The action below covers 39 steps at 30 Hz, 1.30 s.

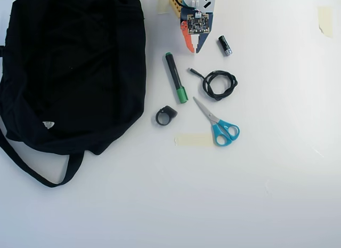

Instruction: Put the bike light into the black bag

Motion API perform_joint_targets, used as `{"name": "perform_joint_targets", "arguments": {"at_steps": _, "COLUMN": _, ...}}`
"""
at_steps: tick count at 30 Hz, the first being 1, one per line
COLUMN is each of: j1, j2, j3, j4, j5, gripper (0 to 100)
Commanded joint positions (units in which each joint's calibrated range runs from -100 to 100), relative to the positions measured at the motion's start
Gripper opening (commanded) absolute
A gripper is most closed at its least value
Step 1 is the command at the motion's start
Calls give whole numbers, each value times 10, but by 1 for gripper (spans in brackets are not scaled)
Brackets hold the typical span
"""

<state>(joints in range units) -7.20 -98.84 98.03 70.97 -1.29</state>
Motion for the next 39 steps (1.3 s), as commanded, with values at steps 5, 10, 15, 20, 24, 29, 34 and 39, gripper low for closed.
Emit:
{"name": "perform_joint_targets", "arguments": {"at_steps": 5, "j1": -1, "j2": -8, "j3": 13, "j4": 22, "j5": 2, "gripper": 2}}
{"name": "perform_joint_targets", "arguments": {"at_steps": 10, "j1": -3, "j2": -5, "j3": 1, "j4": 6, "j5": 3, "gripper": 2}}
{"name": "perform_joint_targets", "arguments": {"at_steps": 15, "j1": -18, "j2": 79, "j3": -64, "j4": -173, "j5": 49, "gripper": 2}}
{"name": "perform_joint_targets", "arguments": {"at_steps": 20, "j1": -33, "j2": 238, "j3": -112, "j4": -476, "j5": 60, "gripper": 2}}
{"name": "perform_joint_targets", "arguments": {"at_steps": 24, "j1": -42, "j2": 391, "j3": -152, "j4": -779, "j5": 60, "gripper": 2}}
{"name": "perform_joint_targets", "arguments": {"at_steps": 29, "j1": -34, "j2": 613, "j3": -289, "j4": -961, "j5": 42, "gripper": 2}}
{"name": "perform_joint_targets", "arguments": {"at_steps": 34, "j1": 5, "j2": 788, "j3": -501, "j4": -963, "j5": 10, "gripper": 2}}
{"name": "perform_joint_targets", "arguments": {"at_steps": 39, "j1": 21, "j2": 943, "j3": -697, "j4": -917, "j5": 11, "gripper": 2}}
